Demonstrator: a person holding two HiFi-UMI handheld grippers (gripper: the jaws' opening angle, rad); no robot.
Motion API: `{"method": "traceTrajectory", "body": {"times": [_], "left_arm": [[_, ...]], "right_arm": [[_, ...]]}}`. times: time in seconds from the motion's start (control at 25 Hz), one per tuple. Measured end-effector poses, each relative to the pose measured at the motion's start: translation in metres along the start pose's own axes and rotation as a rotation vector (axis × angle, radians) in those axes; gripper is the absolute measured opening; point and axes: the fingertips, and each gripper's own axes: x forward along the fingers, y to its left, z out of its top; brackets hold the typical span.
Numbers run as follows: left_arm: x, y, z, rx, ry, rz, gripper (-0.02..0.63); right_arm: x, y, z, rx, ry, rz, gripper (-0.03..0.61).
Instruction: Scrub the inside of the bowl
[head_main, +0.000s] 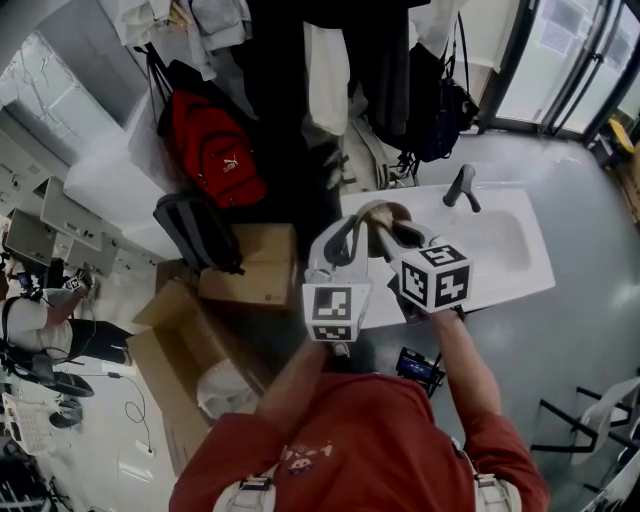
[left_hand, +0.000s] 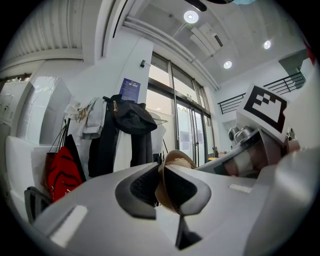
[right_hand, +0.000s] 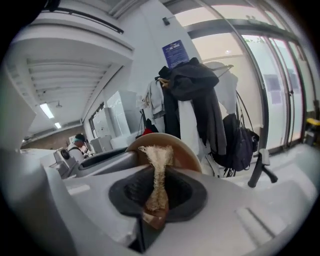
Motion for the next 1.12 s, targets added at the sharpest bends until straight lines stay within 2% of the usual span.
{"method": "traceTrajectory", "body": {"times": [0.16,0.36,0.44,0.92,1.12], "left_arm": [[-0.0008,-0.0028,-0.0007,0.002,-0.008,0.006,0.038],[-0.0051,-0.0020,-0.0012,-0.001,-0.017,0.020,0.038],[-0.0056,-0.0017,-0.0018,-0.001,-0.016,0.023,0.038],[-0.0083,-0.0062,-0.0013,0.001,-0.018,0.023,0.038],[-0.0086,-0.0048,-0.0031,0.000,-0.011,0.021,0.038]], "right_arm": [[-0.0020,-0.0031,-0.0017,0.117,-0.028,0.012,0.052],[-0.0051,-0.0050,-0.0048,0.430,-0.099,0.072,0.052],[-0.0051,-0.0064,-0.0060,0.507,-0.112,0.082,0.052],[-0.0096,-0.0080,-0.0082,0.535,-0.118,0.101,0.052],[-0.0082,-0.0067,-0.0089,0.457,-0.106,0.085,0.052]]}}
